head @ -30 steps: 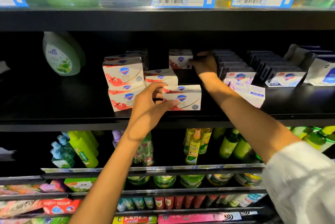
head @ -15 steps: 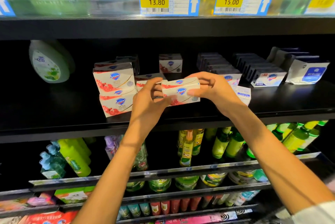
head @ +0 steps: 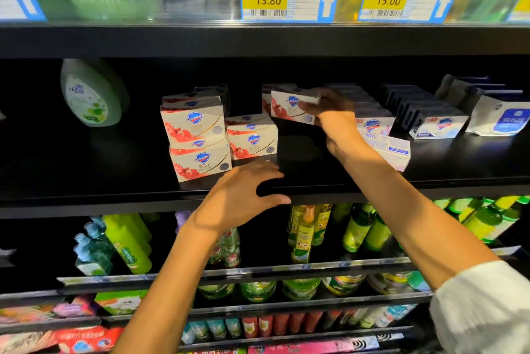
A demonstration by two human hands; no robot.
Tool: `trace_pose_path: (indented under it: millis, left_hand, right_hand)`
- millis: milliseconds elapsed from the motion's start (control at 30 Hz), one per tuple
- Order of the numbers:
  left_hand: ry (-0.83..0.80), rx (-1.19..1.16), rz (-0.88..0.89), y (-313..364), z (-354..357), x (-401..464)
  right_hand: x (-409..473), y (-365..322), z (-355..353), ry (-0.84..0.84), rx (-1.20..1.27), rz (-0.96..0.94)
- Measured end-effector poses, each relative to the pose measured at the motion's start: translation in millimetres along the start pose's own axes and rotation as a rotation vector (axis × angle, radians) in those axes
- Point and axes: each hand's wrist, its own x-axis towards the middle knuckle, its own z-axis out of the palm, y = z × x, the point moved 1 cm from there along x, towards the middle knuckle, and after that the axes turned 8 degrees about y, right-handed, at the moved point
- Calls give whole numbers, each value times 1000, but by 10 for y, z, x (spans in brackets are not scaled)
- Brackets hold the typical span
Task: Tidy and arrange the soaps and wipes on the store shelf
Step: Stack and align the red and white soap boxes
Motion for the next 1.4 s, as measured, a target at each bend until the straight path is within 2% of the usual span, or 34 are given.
trace_pose_path:
  millis: [167, 500, 833, 1000, 1167, 1233, 1300, 1400]
  left_hand:
    - [55, 9, 27, -6, 15, -29]
    - [77, -3, 59, -29, 34, -22]
    - [101, 6, 76, -40, 29, -4]
    - [111, 16, 83, -60, 42, 4]
    - [164, 9, 100, -66, 77, -35]
    - [217, -31, 125, -89, 97, -76]
    - [338, -82, 120, -133, 81, -147]
    - [674, -65, 108, -228, -27, -289]
  right_hand:
    - [305, 193, 196, -46, -320, -82]
    - [648, 387, 351, -98, -601, -141]
    - [751, 447, 402, -16, -489, -155]
    - [779, 447, 426, -41, -524, -137]
    - [664, 413, 401, 37, -651, -228]
    - [532, 346, 401, 47, -697, -280]
    - [357, 288, 407, 11, -667, -335]
    - [11, 242, 344, -137, -454, -230]
